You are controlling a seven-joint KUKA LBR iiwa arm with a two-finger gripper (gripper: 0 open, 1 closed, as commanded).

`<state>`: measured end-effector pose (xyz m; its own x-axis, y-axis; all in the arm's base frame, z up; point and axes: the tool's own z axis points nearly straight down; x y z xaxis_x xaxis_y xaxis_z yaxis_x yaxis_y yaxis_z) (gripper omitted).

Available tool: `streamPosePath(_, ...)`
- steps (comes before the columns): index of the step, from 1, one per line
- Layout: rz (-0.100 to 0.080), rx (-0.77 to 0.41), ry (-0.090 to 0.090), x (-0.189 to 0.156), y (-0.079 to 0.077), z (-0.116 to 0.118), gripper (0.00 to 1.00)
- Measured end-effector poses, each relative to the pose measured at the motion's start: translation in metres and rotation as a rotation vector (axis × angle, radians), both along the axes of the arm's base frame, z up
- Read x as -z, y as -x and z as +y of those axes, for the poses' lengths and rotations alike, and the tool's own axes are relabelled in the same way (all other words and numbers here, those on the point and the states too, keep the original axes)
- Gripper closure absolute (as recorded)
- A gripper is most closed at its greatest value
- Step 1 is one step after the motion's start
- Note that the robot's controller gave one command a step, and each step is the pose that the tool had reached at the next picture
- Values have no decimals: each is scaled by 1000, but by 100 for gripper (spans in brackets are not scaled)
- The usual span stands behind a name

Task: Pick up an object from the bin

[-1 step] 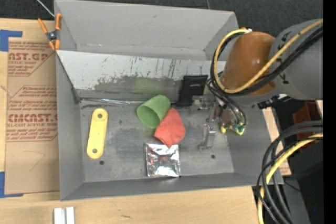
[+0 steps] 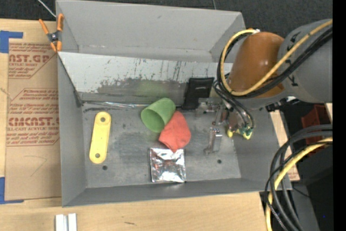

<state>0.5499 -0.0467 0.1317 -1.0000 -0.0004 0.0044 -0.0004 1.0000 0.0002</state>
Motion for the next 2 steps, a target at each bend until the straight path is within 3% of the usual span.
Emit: streamPosePath(2,-5,-31,2,0,3,8,0)
